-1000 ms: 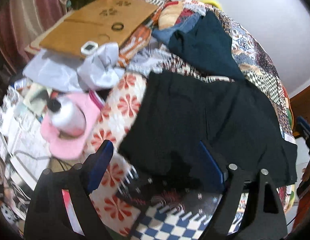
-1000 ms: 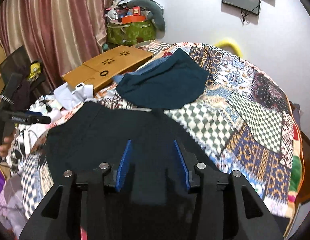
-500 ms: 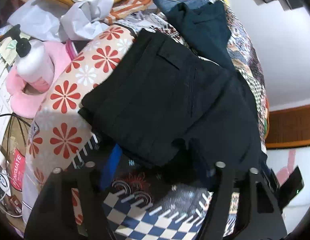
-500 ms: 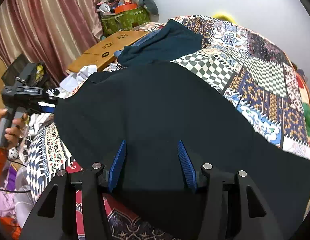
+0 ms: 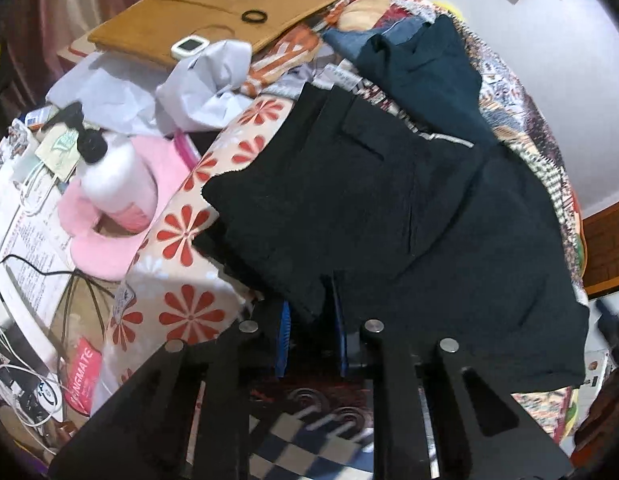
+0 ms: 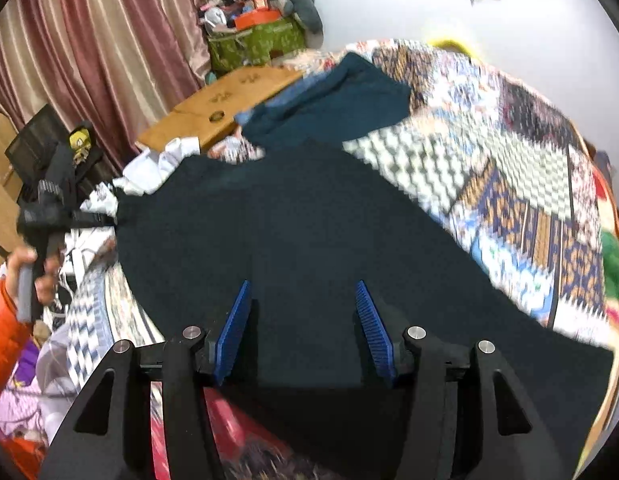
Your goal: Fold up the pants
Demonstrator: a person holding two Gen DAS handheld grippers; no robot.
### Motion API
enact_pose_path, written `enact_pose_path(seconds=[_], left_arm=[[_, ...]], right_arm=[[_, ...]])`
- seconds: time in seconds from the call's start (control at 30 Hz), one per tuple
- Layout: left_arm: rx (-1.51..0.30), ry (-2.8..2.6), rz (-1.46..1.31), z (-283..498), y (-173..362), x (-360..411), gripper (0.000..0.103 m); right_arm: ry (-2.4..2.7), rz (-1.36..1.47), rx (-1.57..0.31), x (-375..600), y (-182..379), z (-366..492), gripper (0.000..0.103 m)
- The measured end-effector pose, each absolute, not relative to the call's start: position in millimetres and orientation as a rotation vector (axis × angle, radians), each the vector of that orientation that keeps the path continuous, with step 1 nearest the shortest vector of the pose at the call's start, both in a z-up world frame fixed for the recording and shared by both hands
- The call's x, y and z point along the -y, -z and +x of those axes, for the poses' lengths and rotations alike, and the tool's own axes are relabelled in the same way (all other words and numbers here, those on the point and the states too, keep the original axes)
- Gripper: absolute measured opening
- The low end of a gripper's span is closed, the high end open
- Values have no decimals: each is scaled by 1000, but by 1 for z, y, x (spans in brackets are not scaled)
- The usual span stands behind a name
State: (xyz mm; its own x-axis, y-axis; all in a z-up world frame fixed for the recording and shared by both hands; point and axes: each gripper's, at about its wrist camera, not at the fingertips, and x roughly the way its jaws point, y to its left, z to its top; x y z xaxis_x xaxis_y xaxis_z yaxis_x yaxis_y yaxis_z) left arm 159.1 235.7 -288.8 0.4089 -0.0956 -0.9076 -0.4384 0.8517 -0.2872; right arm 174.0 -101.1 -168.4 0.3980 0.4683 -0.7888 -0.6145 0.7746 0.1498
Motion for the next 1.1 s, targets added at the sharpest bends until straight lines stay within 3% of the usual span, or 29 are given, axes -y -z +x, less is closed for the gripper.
enact_pose_path(seconds=[0.17,0.3,0.4,0.53,0.6,0.77,0.9,1.1], left_arm=[[-1150,-213,-502,157,290,-235,26],[-1139,-253,-431,151,282,-236,45],[-1117,-262,-380,144,272,-236,51],[-1088,-306,-274,139,256,-234,54],[-1073,-307,-240,141,248,-230,62],[-1044,-257,-220,156,232,-211,70],[-1029,-202,-197,175,222,-182,78],[-1060,-56,-114,206,220,-116,82]], right_arm=[[-711,-142,-926,64,167,196,53],[-711,-156,-992,44,189,201,53],[-704,-152,-1032,48,203,192,54],[-676,-86,-1017,79,198,180,57],[-633,-72,-1009,103,197,176,65],[-530,-5,-1038,160,204,175,74],[-455,45,-1068,194,209,175,75],[-357,40,-1102,236,215,162,75]])
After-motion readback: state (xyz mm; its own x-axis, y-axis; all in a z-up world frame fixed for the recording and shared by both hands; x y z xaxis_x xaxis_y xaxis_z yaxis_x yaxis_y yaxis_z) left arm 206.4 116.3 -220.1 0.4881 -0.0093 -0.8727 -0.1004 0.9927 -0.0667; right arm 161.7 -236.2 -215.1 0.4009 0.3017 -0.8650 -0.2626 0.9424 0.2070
